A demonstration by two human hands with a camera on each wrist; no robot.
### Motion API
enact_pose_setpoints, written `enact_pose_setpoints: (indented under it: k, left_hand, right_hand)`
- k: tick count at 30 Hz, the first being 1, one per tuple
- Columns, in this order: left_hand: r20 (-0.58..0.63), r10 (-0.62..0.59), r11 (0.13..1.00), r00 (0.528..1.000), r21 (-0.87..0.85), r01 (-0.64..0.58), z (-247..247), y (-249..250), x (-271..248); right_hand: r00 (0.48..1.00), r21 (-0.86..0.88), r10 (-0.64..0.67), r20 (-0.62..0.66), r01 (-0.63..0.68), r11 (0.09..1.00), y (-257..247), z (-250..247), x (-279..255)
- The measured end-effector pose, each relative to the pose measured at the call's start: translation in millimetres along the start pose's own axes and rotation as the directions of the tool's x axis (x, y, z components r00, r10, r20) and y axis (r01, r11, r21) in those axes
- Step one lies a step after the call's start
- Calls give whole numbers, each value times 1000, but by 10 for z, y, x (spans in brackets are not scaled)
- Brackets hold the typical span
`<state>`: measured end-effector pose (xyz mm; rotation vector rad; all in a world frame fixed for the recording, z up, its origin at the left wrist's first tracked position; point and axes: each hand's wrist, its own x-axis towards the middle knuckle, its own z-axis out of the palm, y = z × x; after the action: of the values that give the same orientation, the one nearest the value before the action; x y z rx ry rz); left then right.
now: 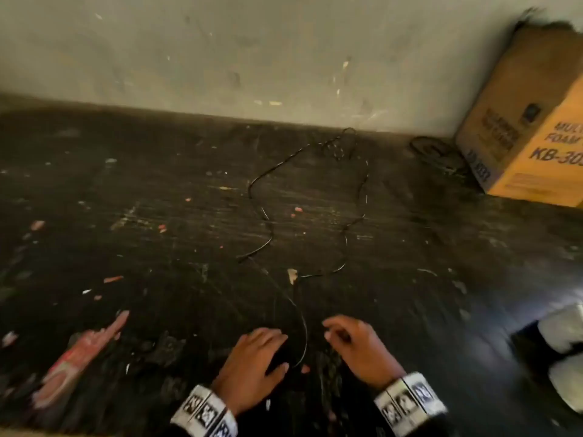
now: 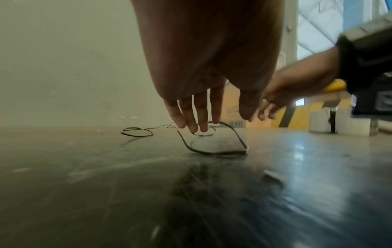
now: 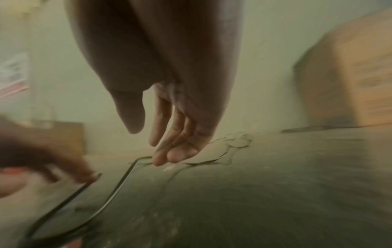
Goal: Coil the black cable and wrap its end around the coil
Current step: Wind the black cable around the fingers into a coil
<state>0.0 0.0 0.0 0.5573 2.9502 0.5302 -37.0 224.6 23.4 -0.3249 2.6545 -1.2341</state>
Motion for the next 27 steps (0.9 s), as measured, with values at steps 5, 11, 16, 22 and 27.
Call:
enact_pose_setpoints:
  k: [5,11,16,22,27]
  left_hand:
    - [167,-23,999,986,-24,27,95,76,213]
    - [121,-2,999,993,-42,8,52,41,291]
    - [63,-125,842,990,-521,140,-326,208,450]
    - [116,-236,297,965,-937,185,-992,570,676]
    - [215,-33,-242,976,-949,201,-1296,716,722]
  right_hand:
    - [948,-49,206,244,-200,979,-5,234,484]
    - [950,435,219,221,-297,850,-98,248,626]
    - [988,514,2,154,-82,854,-339,-290,721]
    - [933,157,-318,166,293,943,-497,-643,754]
    - [878,-13,-479,2,479,878,-553,-814,735]
